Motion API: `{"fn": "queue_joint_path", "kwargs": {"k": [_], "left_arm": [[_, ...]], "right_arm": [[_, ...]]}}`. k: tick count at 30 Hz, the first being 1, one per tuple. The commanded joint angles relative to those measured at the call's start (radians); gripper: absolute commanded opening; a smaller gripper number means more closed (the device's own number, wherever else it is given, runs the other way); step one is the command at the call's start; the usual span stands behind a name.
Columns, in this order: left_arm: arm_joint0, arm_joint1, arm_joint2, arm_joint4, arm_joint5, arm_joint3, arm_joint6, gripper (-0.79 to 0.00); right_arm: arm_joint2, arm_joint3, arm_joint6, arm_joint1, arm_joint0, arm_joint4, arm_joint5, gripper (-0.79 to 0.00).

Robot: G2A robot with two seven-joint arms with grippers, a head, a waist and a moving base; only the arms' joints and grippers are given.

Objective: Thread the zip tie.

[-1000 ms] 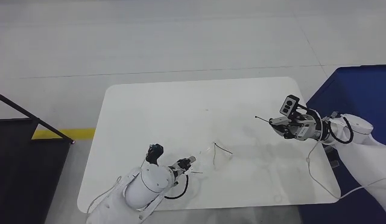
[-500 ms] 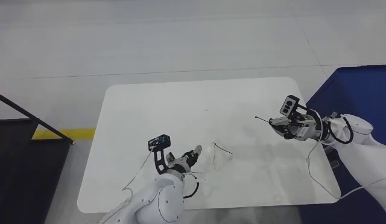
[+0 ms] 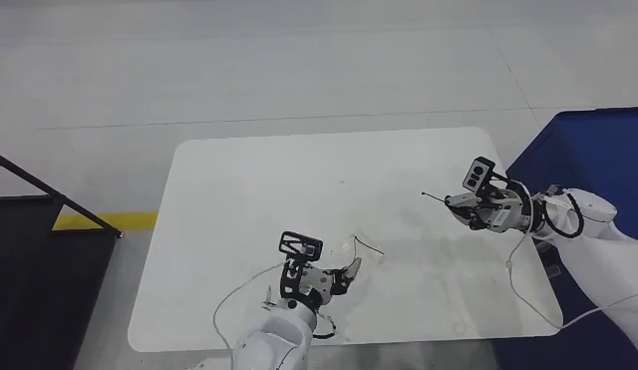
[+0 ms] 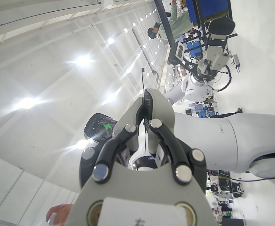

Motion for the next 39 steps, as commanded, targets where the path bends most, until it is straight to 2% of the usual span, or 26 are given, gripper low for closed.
{"fn": "queue_joint_path", "kwargs": {"k": [1, 3, 11, 12, 14, 16, 19, 21, 22, 24, 26, 34, 36, 39], "left_arm": [[0.011, 0.022, -0.035, 0.102, -0.073, -0.054, -0.132, 0.000], [0.048, 0.029, -0.088, 0.058, -0.025, -0.104, -0.126, 0.000], [0.048, 0.029, -0.088, 0.058, -0.025, -0.104, -0.126, 0.000], [0.048, 0.029, -0.086, 0.045, -0.071, -0.091, -0.142, 0.000], [0.003, 0.032, -0.083, 0.120, -0.209, -0.075, -0.222, 0.000], [-0.035, 0.035, -0.070, 0.228, -0.305, -0.077, -0.369, 0.000], [-0.124, 0.032, -0.028, 0.362, -0.570, -0.091, -0.644, 0.000], [-0.168, 0.022, 0.008, 0.391, -0.718, -0.124, -0.734, 0.000], [-0.179, 0.017, 0.012, 0.367, -0.760, -0.126, -0.765, 0.000], [-0.195, 0.009, 0.000, 0.307, -0.786, -0.143, -0.818, 0.000], [-0.206, 0.003, -0.021, 0.262, -0.784, -0.168, -0.813, 0.000], [-0.206, 0.003, -0.021, 0.262, -0.784, -0.168, -0.813, 0.000], [-0.194, 0.002, -0.019, 0.204, -0.838, -0.136, -0.764, 0.000], [-0.242, -0.001, -0.072, 0.117, -0.908, -0.067, -0.791, 0.000]], "right_arm": [[0.000, 0.000, 0.000, 0.000, 0.000, 0.000, 0.000, -0.785], [0.000, 0.000, 0.000, 0.000, 0.000, 0.000, 0.000, -0.785], [0.000, 0.000, 0.000, 0.000, 0.000, 0.000, 0.000, -0.785], [0.000, 0.000, 0.000, 0.000, 0.000, 0.000, 0.000, -0.785], [0.000, 0.000, 0.000, 0.000, 0.000, 0.000, 0.000, -0.785], [0.000, 0.000, 0.000, 0.000, 0.000, 0.000, 0.000, -0.785], [0.000, 0.000, 0.000, 0.000, 0.000, 0.000, 0.000, -0.785], [0.000, 0.000, 0.000, 0.000, 0.000, 0.000, 0.000, -0.785], [0.000, 0.000, 0.000, 0.000, 0.000, 0.000, 0.000, -0.785], [0.000, 0.000, 0.000, 0.000, 0.000, 0.000, 0.000, -0.785], [0.000, 0.000, 0.000, 0.000, 0.000, 0.000, 0.000, -0.785], [0.000, 0.000, 0.000, 0.000, 0.000, 0.000, 0.000, -0.785], [0.000, 0.000, 0.000, 0.000, 0.000, 0.000, 0.000, -0.785], [0.000, 0.000, 0.000, 0.000, 0.000, 0.000, 0.000, -0.785]]}}
